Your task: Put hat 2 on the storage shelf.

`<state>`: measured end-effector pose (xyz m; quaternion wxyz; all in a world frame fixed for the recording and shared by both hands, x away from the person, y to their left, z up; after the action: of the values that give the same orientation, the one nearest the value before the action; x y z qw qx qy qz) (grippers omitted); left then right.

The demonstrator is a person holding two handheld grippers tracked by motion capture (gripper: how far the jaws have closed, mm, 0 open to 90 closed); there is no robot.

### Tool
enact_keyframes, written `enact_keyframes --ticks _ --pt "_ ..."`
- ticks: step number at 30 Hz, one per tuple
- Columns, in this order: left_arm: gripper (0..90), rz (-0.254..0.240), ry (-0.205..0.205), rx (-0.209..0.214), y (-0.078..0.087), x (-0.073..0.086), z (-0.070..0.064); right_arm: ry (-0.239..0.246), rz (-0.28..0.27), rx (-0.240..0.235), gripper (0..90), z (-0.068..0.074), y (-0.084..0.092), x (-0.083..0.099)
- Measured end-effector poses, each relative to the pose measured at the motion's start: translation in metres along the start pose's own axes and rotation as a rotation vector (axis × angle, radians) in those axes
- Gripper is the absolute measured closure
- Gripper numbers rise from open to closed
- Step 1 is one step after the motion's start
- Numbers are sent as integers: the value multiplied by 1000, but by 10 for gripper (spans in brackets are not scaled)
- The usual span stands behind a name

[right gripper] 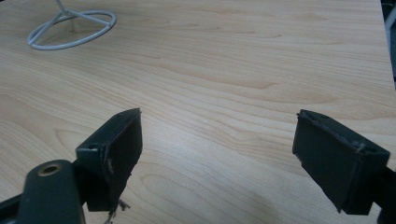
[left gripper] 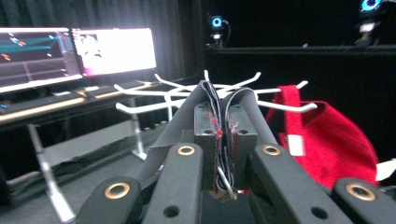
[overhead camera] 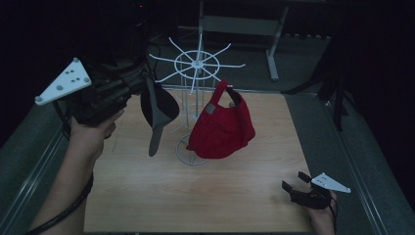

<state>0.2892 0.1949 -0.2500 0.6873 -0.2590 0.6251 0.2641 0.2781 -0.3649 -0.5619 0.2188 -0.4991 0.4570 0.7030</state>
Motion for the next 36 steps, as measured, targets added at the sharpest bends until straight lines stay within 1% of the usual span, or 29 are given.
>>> enact_keyframes --ticks 2,5,8,9,10,14,17,18,19,20,21,22,23,24,26,27,28,31,33,35,36 --pt "861 6 -16 1 -5 -4 -3 -1 -1 0 158 0 0 0" --pt "860 -5 -22 20 -11 -10 -8 0 1 0 158 0 0 0" --pt "860 -6 -25 33 -14 -11 -12 2 4 -2 158 0 0 0" --pt "860 1 -35 39 -17 -11 -15 1 4 -3 158 1 0 0" --pt "860 1 -35 39 -17 -11 -15 1 4 -3 158 1 0 0" --pt "860 33 -62 57 -24 -5 -24 1 5 -2 158 0 0 0" --pt "859 62 -82 72 -25 4 -26 1 5 -3 158 0 0 0" --pt "859 62 -82 72 -25 4 -26 2 4 -4 157 0 0 0" --pt "859 76 -84 75 -25 7 -25 0 4 -4 158 0 0 0" --pt "858 98 -80 76 -25 14 -24 2 4 -4 158 0 0 0" --pt "858 106 -75 79 -24 17 -24 0 4 -4 158 0 0 0" --pt "858 106 -75 79 -24 17 -24 0 4 -4 158 0 0 0" --pt "858 118 -73 73 -22 23 -23 -1 4 -4 158 0 0 0" --pt "857 118 -73 73 -22 23 -23 -1 4 -4 158 0 0 0" --pt "856 114 -58 65 -20 28 -22 -2 3 -2 158 0 0 0" --pt "855 100 -47 53 -18 32 -21 -2 3 -1 158 0 0 0" --pt "854 100 -47 53 -18 32 -21 -2 3 -1 158 0 0 0" --pt "845 77 -33 37 -15 37 -20 -3 -1 -3 158 0 0 -1" --pt "805 78 -30 35 -14 38 -19 -1 0 0 157 0 0 0" --pt "795 87 -25 44 -14 41 -18 -1 0 -1 158 0 0 0" --pt "765 92 -25 45 -14 42 -18 1 0 -1 158 0 0 0"
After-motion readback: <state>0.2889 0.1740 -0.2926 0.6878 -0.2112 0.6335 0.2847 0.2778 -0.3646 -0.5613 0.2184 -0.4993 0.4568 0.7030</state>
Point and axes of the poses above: each handheld gripper's, and its own axes: y roughly backward along the jaws, x roughly out of its underside, z roughly to its left, the point moved 2 cm from there along -y, roughly forward along the jaws, and after that the axes turned 2 degrees about -z, right-handed, at the moved point
